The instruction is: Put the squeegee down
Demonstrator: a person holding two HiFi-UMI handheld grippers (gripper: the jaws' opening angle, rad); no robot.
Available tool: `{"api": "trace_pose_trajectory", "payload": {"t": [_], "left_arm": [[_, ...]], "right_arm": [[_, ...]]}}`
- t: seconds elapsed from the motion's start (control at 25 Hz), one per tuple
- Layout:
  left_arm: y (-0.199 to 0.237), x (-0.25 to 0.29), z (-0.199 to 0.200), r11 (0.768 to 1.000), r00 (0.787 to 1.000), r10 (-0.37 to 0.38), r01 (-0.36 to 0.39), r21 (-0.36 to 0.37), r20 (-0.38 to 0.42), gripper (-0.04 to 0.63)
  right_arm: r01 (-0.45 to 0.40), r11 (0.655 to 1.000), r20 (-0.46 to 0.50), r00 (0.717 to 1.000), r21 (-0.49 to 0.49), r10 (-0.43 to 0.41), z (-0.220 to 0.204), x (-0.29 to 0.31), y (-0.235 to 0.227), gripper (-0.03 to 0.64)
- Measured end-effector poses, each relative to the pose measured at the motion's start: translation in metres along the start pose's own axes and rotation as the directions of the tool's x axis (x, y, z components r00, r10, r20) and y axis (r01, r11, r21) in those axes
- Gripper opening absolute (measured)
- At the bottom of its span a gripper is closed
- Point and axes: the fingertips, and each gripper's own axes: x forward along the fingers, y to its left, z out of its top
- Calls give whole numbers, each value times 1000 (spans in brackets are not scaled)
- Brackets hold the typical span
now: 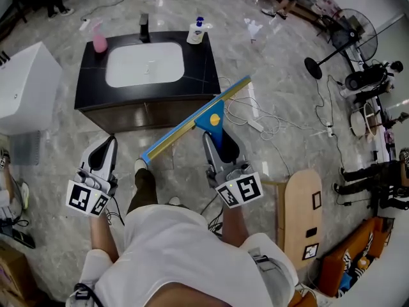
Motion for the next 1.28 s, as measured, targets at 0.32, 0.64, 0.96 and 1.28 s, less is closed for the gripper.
{"api": "trace_pose_trajectory", "payload": {"t": [0.32, 0.64, 0.96, 1.28], "left_arm": [[125, 52, 14, 999, 999, -37, 36, 5, 8, 0], [217, 78, 18, 999, 1000, -20, 20, -25, 10, 0], [261, 77, 9, 987, 989, 149, -148, -62, -3, 0], [292, 38, -3, 934, 938, 345, -345, -89, -20, 0]], "right_arm": [[18, 1000, -16, 1000, -20, -18, -12, 135, -2, 147], [-35, 999, -79, 996, -29, 33, -35, 239, 11, 147], [-267, 961, -228, 942, -67, 246, -87, 327, 11, 147], [-545, 837, -401, 781, -61, 479, -199, 431, 43, 147]]}}
